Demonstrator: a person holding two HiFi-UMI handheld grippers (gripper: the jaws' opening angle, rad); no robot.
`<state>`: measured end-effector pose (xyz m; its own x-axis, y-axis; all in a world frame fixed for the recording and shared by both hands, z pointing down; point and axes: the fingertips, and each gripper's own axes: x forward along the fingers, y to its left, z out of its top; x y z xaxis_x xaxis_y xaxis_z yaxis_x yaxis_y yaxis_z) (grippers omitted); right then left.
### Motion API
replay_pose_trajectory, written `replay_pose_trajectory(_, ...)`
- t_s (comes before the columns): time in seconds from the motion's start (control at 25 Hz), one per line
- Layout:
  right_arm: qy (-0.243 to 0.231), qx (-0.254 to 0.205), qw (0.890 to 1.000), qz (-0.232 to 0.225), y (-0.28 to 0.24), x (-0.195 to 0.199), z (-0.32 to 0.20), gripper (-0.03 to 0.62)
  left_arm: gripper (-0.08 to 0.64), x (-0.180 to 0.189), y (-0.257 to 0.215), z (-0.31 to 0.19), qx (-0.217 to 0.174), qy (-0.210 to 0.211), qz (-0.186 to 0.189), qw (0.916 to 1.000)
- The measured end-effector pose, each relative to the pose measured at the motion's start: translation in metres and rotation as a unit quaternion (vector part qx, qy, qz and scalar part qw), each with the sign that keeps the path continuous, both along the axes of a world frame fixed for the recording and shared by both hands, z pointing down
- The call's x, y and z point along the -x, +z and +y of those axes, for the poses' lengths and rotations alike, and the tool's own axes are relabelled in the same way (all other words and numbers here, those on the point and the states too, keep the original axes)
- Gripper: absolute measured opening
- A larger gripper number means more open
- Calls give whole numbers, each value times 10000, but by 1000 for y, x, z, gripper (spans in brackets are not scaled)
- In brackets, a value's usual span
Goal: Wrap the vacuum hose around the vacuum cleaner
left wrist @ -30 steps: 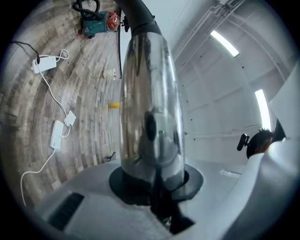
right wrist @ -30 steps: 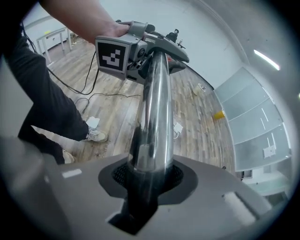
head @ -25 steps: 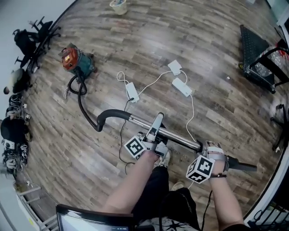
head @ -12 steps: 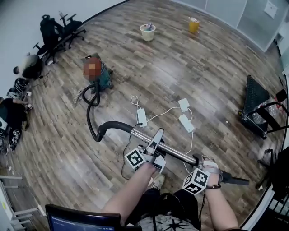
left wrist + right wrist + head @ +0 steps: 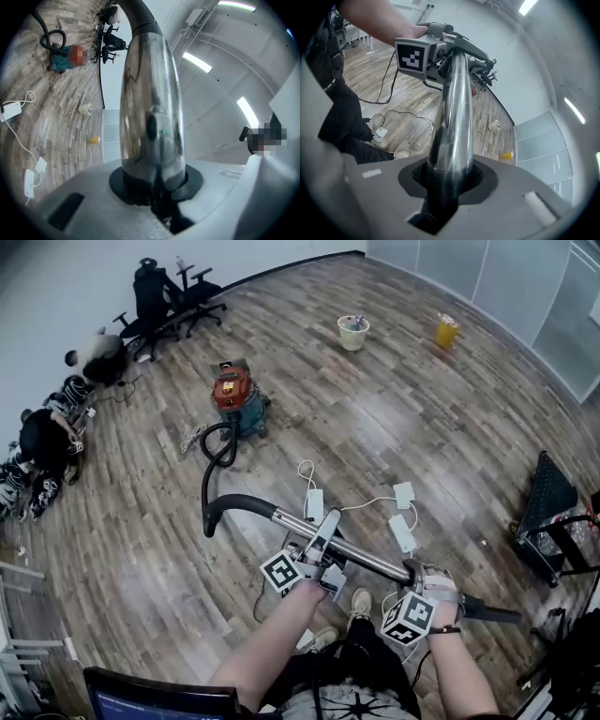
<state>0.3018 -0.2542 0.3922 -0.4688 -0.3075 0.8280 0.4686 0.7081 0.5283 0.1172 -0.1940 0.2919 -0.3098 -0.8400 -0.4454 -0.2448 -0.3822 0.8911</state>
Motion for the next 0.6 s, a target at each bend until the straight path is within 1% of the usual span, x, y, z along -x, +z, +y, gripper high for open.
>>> replay_pose_trajectory(0.16,-385,-18,9992,-135,-6,36,-34,112,54,28,-9,-20,6,-394,-108,9992)
replay_pose_trajectory(0.28,-701,-141,9972,-231,-15,64,-62,112,54,50,-18,-35,-49,-726,-178,9972)
replay_pose_trajectory(0.44,-1140,-377,9920,-386,-29,103,-93,114,52,79,-31,-47,-167,-1186,-212,9926)
replay_pose_trajectory(0.6,-1490,-463,9866,-481,-36,133,-112,114,52,99,-38,-54,-213,-1544,-270,9874)
